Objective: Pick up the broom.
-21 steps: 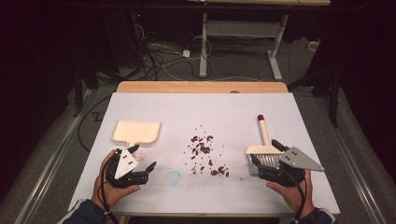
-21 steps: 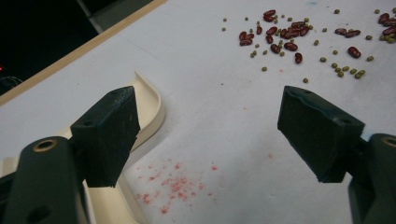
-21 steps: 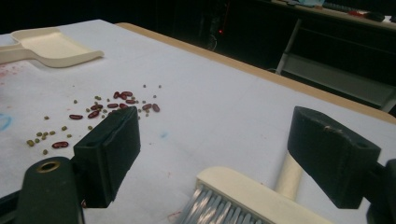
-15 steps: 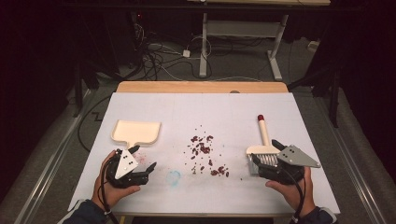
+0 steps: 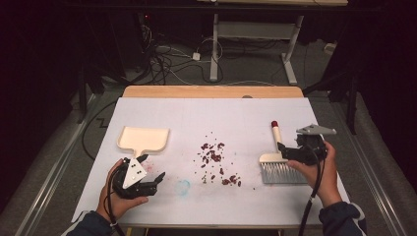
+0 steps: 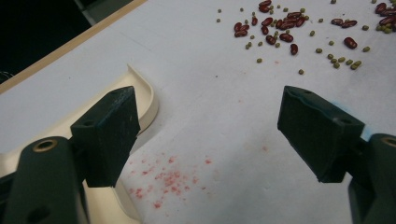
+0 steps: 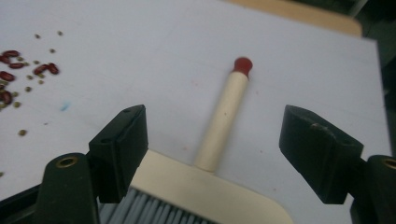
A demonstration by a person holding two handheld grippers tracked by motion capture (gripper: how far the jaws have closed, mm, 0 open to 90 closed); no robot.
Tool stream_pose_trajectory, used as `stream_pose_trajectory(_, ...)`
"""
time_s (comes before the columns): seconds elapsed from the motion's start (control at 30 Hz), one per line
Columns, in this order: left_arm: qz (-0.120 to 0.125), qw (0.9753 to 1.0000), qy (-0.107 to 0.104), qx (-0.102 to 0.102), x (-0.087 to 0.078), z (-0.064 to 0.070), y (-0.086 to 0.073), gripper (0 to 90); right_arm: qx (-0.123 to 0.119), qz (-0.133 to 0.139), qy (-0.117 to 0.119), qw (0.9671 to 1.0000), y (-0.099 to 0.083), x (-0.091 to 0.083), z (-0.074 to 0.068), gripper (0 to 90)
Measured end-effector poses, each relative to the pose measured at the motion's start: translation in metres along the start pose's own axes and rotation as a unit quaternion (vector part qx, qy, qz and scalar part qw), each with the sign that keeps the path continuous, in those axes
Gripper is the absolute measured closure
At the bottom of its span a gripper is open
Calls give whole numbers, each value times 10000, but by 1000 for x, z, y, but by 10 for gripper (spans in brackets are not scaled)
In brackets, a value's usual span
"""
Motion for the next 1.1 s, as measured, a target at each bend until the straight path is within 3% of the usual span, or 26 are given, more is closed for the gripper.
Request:
stream_pose_trajectory(0.03, -36, 10000, -9, -9, 1, 0, -1, 204, 77, -405, 64, 9991, -2, 17, 4, 261)
stream_pose_trajectory(0.2, -119, 9999, -58, 32, 4, 2, -4, 207, 273, -1145, -26, 9930, -6, 61, 9, 316)
stream_pose_trajectory(0.37, -121, 9999, -80, 79, 3, 3, -4, 208, 431, -1905, 14, 9807, -15, 94, 13, 418)
stream_pose_trajectory(0.43, -118, 9999, -95, 72, 3, 2, -5, 208, 481, -1803, -59, 9824, -10, 98, 15, 533)
stream_pose_trajectory(0.53, -154, 9998, -122, 93, 6, 2, -5, 208, 479, -1737, -114, 9836, -5, 103, 14, 633)
stream_pose_trajectory(0.6, -177, 9997, -134, 118, 6, 2, -6, 208, 508, -1829, -143, 9817, -3, 104, 13, 648)
stream_pose_trajectory(0.67, -186, 9996, -149, 171, 5, 5, -6, 208, 494, -1824, -147, 9819, -1, 107, 13, 674)
stream_pose_trajectory(0.9, -133, 9997, -124, 153, 5, 5, -2, 208, 475, -1684, -102, 9845, 2, 109, 12, 698)
stream_pose_trajectory(1.0, -154, 9997, -134, 141, 5, 5, -4, 208, 584, -1545, 42, 9863, 2, 107, 13, 698)
stream_pose_trajectory(1.03, -152, 9997, -137, 141, 5, 5, -4, 208, 551, -1310, 183, 9897, 5, 103, 12, 698)
stream_pose_trajectory(1.1, -147, 9998, -129, 105, 4, 3, -5, 208, 562, -1021, 335, 9926, 10, 96, 12, 699)
Point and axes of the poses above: each handheld gripper's, and its own axes: x roughly forward along the jaws, y roughly out of its top, z roughly to its right, the point moved 10 cm from there along x, roughly forward along the jaws, and after that the axes turned 2 degrees about -y, right-handed, at the moved point
